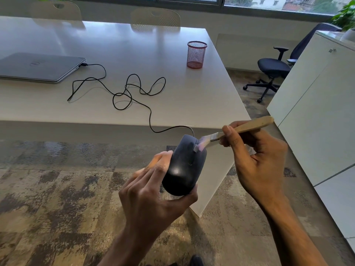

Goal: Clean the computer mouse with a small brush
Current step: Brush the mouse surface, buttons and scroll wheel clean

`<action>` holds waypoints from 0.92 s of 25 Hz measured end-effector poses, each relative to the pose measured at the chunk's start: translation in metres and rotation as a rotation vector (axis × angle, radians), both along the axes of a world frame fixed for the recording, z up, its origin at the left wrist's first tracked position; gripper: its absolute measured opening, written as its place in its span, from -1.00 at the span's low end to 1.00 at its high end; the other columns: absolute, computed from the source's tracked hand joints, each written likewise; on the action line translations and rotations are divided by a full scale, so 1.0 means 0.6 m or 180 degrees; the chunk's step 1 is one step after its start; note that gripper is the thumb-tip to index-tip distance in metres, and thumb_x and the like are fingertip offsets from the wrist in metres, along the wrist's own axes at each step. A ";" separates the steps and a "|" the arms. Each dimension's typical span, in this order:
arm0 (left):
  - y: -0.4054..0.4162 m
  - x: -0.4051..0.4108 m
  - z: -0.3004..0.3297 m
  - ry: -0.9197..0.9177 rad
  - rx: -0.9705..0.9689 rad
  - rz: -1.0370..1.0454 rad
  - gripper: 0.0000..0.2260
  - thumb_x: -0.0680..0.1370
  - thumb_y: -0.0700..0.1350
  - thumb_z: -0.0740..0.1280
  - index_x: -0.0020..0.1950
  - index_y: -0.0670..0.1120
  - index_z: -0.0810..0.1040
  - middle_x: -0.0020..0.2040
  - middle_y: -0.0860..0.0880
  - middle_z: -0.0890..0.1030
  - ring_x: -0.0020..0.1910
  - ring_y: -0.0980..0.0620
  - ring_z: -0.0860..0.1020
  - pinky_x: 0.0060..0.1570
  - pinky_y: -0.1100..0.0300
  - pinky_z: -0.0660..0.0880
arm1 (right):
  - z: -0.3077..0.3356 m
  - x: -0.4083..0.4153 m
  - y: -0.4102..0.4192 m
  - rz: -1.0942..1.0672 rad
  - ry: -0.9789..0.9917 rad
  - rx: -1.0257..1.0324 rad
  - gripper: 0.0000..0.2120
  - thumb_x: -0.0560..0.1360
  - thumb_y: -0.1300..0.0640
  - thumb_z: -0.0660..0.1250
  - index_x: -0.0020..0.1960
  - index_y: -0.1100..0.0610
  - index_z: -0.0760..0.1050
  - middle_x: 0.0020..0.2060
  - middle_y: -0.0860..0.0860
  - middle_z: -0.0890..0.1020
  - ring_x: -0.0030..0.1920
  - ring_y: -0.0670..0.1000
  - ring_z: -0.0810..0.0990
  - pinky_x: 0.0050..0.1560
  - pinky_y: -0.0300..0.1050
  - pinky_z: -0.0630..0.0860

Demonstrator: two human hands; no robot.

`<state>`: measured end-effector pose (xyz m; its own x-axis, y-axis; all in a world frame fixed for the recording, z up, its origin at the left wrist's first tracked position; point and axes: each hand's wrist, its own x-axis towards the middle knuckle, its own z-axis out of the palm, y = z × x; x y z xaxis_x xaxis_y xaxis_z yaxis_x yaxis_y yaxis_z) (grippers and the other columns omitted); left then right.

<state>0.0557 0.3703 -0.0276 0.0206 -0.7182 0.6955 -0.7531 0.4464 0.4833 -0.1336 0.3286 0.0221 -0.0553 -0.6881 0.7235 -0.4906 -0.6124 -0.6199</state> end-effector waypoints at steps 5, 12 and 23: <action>-0.002 0.001 0.000 -0.0035 0.0068 0.0015 -0.38 0.33 0.26 0.44 0.20 -0.16 0.59 0.03 0.01 0.67 -0.09 0.23 0.54 -0.03 0.36 0.43 | 0.003 0.001 0.014 0.0521 -0.0324 0.0188 -0.91 0.59 0.09 0.30 -0.04 0.00 0.58 -0.23 -0.18 0.66 -0.24 -0.12 0.69 -0.19 -0.25 0.60; 0.002 -0.007 0.002 -0.0043 -0.0105 -0.0030 -0.39 0.32 0.25 0.46 0.16 -0.19 0.61 0.02 -0.01 0.67 -0.09 0.13 0.63 -0.10 0.22 0.54 | 0.005 0.002 0.011 0.0000 0.0076 -0.0093 -0.93 0.58 0.10 0.30 0.01 0.06 0.55 -0.13 -0.31 0.58 -0.15 -0.22 0.66 -0.12 -0.36 0.60; 0.003 -0.009 0.003 -0.0007 -0.0068 0.0003 -0.39 0.30 0.22 0.48 0.16 -0.19 0.61 0.04 -0.01 0.66 -0.05 0.15 0.62 -0.08 0.19 0.55 | 0.007 0.010 0.021 0.0056 -0.0082 -0.0190 -0.94 0.58 0.12 0.31 -0.01 0.00 0.56 -0.16 -0.32 0.60 -0.21 -0.19 0.67 -0.20 -0.29 0.60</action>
<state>0.0503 0.3721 -0.0259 0.0199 -0.7031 0.7108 -0.7546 0.4559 0.4720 -0.1277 0.3411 0.0264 -0.0626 -0.6448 0.7618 -0.4638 -0.6571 -0.5942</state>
